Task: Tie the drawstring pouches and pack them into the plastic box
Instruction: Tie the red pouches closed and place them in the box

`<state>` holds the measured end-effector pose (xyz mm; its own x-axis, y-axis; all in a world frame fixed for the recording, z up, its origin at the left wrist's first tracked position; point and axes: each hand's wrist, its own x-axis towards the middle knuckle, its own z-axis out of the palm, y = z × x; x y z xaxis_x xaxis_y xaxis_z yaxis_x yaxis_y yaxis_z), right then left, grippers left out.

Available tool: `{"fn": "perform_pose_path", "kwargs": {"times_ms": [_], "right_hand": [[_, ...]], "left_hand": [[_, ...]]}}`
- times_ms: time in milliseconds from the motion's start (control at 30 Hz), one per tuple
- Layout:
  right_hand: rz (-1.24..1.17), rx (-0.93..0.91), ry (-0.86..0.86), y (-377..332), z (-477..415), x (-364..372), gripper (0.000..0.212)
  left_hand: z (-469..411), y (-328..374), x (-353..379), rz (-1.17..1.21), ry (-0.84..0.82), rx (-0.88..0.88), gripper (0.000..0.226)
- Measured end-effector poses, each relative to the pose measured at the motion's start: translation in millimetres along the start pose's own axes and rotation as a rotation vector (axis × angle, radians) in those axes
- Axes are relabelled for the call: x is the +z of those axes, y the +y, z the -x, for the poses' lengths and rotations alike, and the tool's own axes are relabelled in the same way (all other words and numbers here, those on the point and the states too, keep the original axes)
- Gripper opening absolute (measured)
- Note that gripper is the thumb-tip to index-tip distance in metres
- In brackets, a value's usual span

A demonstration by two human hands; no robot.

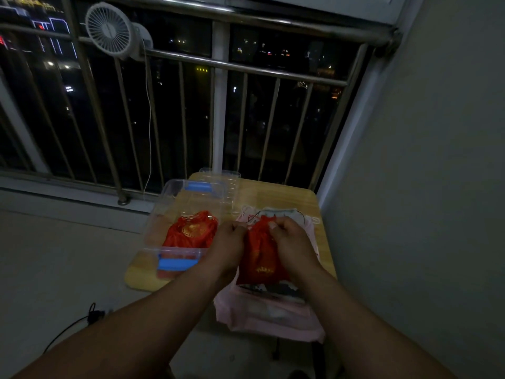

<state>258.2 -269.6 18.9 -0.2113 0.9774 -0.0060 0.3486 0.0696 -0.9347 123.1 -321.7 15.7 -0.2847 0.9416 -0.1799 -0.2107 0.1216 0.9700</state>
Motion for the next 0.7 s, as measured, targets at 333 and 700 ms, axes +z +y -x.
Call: {"fn": "perform_pose_path", "kwargs": {"times_ms": [333,700], "right_hand": [[-0.055,0.081,-0.214,-31,-21,61,0.011],[0.311,0.025,0.03,-25,-57,104,0.034]], "left_hand": [[-18,35,-60,0.12,0.201,0.008,0.028],[-29,43,-127,-0.638,0.253,0.065,0.039]]}}
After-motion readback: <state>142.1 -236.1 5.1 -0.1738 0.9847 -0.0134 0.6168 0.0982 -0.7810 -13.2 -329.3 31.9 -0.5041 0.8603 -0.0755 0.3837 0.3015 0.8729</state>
